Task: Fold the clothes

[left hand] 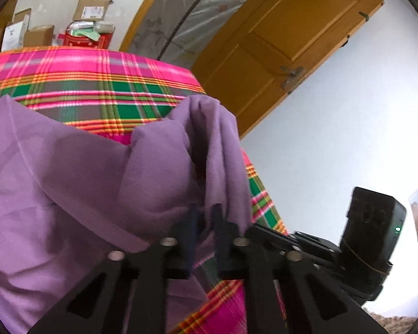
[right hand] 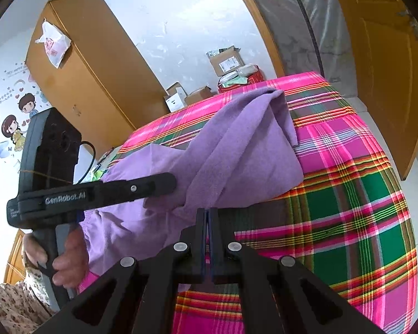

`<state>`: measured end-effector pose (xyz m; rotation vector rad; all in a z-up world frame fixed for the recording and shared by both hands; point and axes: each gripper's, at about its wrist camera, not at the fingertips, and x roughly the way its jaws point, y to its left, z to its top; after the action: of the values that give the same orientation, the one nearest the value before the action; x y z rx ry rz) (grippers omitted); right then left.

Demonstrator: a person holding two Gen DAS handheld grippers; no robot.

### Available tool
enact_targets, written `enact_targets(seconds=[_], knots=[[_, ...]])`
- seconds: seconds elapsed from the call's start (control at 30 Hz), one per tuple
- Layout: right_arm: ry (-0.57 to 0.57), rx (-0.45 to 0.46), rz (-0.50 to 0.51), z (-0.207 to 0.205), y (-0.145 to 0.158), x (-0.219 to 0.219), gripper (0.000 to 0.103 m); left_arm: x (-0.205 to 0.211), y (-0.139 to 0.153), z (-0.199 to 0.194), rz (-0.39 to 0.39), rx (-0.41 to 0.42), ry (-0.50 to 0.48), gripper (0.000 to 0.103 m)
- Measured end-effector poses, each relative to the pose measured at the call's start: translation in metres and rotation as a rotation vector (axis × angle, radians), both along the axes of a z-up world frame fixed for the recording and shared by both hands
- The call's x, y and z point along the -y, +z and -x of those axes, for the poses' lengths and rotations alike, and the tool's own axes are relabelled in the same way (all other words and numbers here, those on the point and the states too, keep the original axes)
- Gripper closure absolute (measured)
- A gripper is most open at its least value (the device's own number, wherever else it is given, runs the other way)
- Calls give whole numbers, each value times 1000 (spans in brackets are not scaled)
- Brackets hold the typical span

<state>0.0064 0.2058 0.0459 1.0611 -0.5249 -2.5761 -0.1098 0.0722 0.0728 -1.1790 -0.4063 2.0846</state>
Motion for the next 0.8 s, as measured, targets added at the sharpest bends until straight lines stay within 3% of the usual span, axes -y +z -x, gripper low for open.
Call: enact_targets(seconds=[0.37,0.53,0.7,0.8], knots=[[-31,-10,25,-15,-2,-17,102,5,13,13,1,-39,55,100],[-44,-11,39,-23,-3,-26,102,-2,14,6,-21,-17,4,100],[-40,-11,46,-25,-3,-24,102,-12,16,-6,-17,-27,-48,78],[-37,-14,46,-25,-3,-24,102,-17,15,-10,-20,-27,-76,73]])
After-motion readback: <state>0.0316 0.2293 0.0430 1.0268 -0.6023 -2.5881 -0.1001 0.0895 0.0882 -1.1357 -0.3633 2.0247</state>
